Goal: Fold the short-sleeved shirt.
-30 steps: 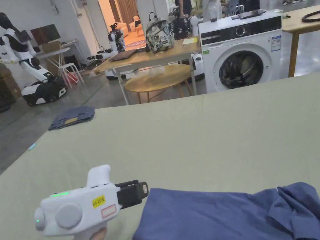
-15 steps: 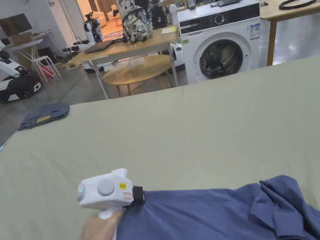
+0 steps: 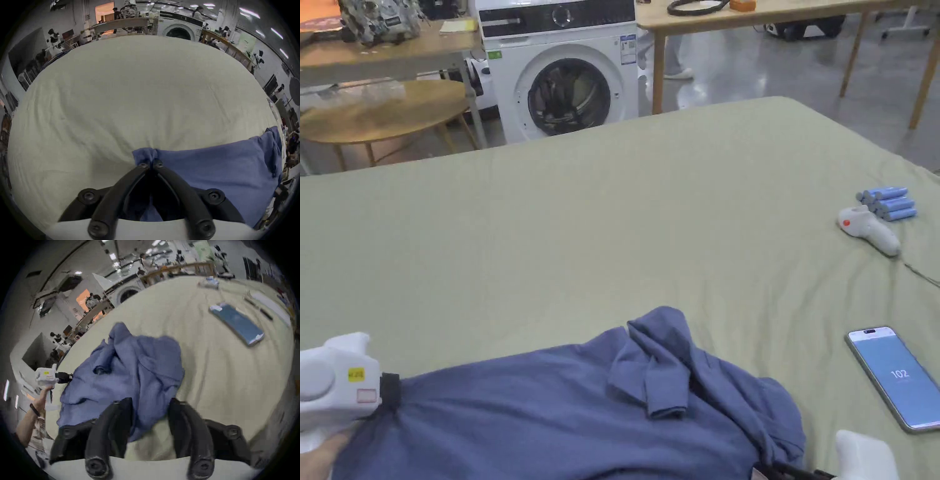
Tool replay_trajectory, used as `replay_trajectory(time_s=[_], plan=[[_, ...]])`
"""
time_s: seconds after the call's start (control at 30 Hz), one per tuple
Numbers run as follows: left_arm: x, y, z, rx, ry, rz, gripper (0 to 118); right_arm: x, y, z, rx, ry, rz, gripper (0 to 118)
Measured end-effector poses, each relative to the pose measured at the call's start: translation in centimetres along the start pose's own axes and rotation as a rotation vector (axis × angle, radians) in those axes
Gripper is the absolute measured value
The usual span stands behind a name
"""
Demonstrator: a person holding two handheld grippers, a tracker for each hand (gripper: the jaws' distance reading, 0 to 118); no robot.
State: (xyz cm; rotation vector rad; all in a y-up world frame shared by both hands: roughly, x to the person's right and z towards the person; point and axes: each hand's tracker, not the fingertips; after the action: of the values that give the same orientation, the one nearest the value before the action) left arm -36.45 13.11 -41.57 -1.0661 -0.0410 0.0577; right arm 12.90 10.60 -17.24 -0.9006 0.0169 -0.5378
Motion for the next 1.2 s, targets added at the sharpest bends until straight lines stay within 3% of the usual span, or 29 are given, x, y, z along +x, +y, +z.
replay_trajectory(time_s=[0.1,0.17,0.43,0.53,0.63,0.87,1.2], plan=[[-1.3,-0.2,0.8,0.017,-0.074,0.067,0,0.4,-0.3,-1.1,-0.026,0.031,-0.057,4],[-3.0,-0.5,2.5,0.078,-0.157,0.166,0,0.1,-0.4,-0.2,0.006,0.032,-0.044,3],[-5.2,-4.0,22.2,0.587,-0.24,0.107,0,-4.6,3.2,6.9,0.229,0.132,0.2,3],[-6.0,-5.2,29.6,0.766,-0.216,0.051,0,-7.0,6.1,9.0,0.32,0.131,0.264,3],[-6.9,-5.9,35.2,0.857,-0.187,0.061,0,-8.9,10.1,11.0,0.374,0.208,0.299,3],[-6.8,-5.2,41.0,1.012,-0.118,0.07,0,-16.0,19.2,14.9,0.551,0.268,0.481,3],[-7.2,2.0,42.6,1.052,-0.054,0.086,0,-23.8,30.9,15.9,0.652,0.292,0.514,3]])
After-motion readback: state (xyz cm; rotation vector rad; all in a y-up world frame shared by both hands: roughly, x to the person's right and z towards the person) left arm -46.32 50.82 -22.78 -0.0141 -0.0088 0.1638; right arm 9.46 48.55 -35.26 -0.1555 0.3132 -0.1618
